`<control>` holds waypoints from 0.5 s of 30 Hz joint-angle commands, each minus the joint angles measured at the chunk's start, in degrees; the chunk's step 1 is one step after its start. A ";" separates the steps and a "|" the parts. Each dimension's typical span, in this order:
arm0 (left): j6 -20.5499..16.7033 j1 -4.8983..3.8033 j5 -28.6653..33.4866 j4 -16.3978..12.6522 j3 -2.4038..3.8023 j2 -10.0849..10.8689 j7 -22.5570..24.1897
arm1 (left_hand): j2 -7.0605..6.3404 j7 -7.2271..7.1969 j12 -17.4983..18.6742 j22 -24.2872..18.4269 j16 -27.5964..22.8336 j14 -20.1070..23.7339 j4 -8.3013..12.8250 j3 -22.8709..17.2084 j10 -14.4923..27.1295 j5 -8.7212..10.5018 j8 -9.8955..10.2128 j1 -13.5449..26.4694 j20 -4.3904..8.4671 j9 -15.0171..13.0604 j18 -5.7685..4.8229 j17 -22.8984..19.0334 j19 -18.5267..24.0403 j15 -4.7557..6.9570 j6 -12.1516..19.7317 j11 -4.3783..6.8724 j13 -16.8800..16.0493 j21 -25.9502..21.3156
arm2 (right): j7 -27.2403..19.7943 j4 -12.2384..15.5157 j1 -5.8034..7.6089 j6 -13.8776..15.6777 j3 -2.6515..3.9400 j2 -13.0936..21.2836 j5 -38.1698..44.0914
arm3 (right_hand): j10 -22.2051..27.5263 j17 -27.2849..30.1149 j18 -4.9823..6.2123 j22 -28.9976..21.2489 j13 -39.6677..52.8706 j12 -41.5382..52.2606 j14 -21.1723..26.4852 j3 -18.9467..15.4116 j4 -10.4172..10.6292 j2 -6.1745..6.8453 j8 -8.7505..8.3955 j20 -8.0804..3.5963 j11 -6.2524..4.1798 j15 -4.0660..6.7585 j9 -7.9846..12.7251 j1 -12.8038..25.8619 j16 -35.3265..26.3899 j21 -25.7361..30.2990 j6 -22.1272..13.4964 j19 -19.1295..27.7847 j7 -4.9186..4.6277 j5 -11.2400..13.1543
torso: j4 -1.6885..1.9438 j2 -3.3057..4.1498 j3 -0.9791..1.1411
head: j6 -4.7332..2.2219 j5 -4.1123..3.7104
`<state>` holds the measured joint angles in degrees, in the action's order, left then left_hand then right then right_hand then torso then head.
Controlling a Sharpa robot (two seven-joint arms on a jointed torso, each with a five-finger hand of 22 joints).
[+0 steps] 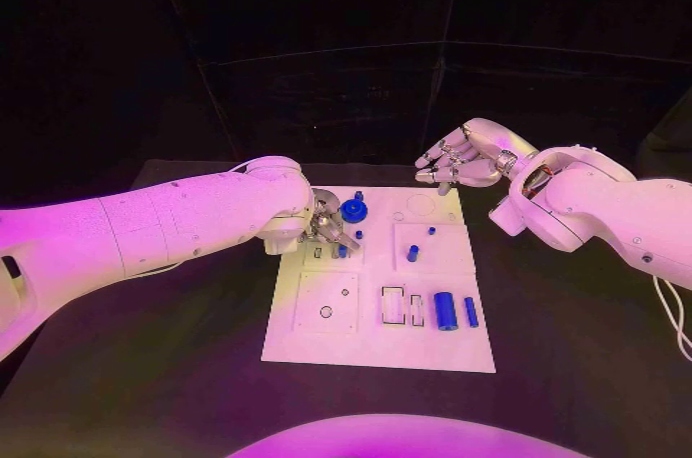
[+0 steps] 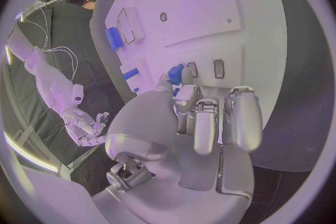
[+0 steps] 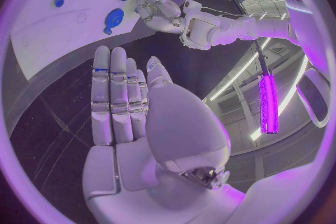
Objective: Assemble the parts on the task board
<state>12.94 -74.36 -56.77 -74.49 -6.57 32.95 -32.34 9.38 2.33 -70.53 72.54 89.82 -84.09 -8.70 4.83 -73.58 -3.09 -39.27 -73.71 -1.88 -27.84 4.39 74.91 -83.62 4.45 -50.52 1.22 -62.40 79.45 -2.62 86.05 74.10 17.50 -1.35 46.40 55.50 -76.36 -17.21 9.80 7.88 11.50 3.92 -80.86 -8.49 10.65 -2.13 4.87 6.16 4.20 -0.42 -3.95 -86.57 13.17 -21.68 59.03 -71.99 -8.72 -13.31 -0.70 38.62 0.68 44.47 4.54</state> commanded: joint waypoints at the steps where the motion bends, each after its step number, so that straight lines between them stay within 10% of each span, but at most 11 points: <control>1: -0.18 -0.02 1.00 -0.07 -0.04 0.17 0.83 | 0.54 -0.08 0.49 0.08 0.18 -5.91 2.05 -2.81 0.12 -0.02 0.36 -2.88 0.55 0.08 -0.82 15.09 -0.02 0.57 0.71 0.48 0.20 0.09 | -0.25 0.01 0.12 -0.47 0.03 -0.09 0.13 | 0.33 0.07 0.66 -0.12 -0.07 -0.26 0.08 -0.01 0.43 0.05 -0.29 0.28 0.14 -0.14 0.06 -0.57 -0.40 0.41 0.06 -0.03 -0.32 -0.39 | 0.02 0.00 -0.01 | 0.01 0.04; 7: -1.19 0.00 1.36 -0.77 -0.04 0.93 1.55 | -1.50 0.22 1.57 -0.05 0.18 -5.91 5.74 -10.91 0.68 -4.12 1.32 -5.08 0.67 0.57 -0.78 15.09 0.10 0.54 1.26 0.35 0.81 -0.10 | -0.30 -0.08 0.12 -0.59 0.02 -0.18 0.13 | 0.36 0.09 0.66 -0.17 -0.12 -0.25 0.10 0.00 0.45 0.05 -0.31 0.29 0.16 -0.15 0.06 -0.60 -0.46 0.49 0.05 -0.04 -0.34 -0.59 | 0.03 -0.01 -0.03 | 0.04 -0.02; 11: -2.87 0.00 1.44 -1.71 -0.04 1.74 2.44 | -8.14 1.29 2.05 0.15 0.18 -5.91 7.96 -30.61 -0.21 -4.24 0.69 1.99 0.01 0.02 -0.79 15.09 0.11 0.06 0.71 0.11 1.08 -0.21 | -0.31 -0.13 0.12 -0.70 0.02 -0.21 0.13 | 0.38 0.10 0.66 -0.19 -0.15 -0.25 0.11 0.01 0.48 0.05 -0.32 0.31 0.17 -0.16 0.06 -0.61 -0.50 0.54 0.04 -0.04 -0.35 -0.71 | 0.04 0.02 -0.02 | 0.02 0.01; 15: -4.99 0.01 1.47 -2.67 -0.03 2.47 3.29 | -11.57 0.59 1.63 0.23 0.18 -5.91 9.61 -39.22 -0.74 -3.96 -0.68 6.00 0.15 -1.09 -0.74 15.09 0.10 -0.07 1.07 -0.02 0.73 -0.31 | -0.32 -0.23 0.11 -0.80 0.02 -0.24 0.13 | 0.41 0.11 0.66 -0.23 -0.18 -0.25 0.12 0.01 0.52 0.04 -0.34 0.32 0.18 -0.18 0.06 -0.61 -0.55 0.60 0.02 -0.04 -0.37 -0.84 | 0.07 -0.03 0.00 | 0.03 0.09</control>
<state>10.77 -74.29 -55.77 -76.87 -6.64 35.33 -30.83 -1.99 3.20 -68.78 72.72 89.82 -83.95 -8.63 -24.30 -74.02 -7.16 -39.80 -68.34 -1.56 -28.93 4.39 74.91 -83.54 4.71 -49.59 1.44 -61.62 79.45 -2.62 85.79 74.10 17.17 -1.35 46.22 55.51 -76.36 -17.17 9.79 7.74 11.37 3.92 -80.86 -8.45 10.94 -2.13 4.88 6.16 4.20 -0.42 -3.96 -86.57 12.96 -21.46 59.03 -71.99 -8.72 -13.86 -0.64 38.61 0.65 44.51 4.56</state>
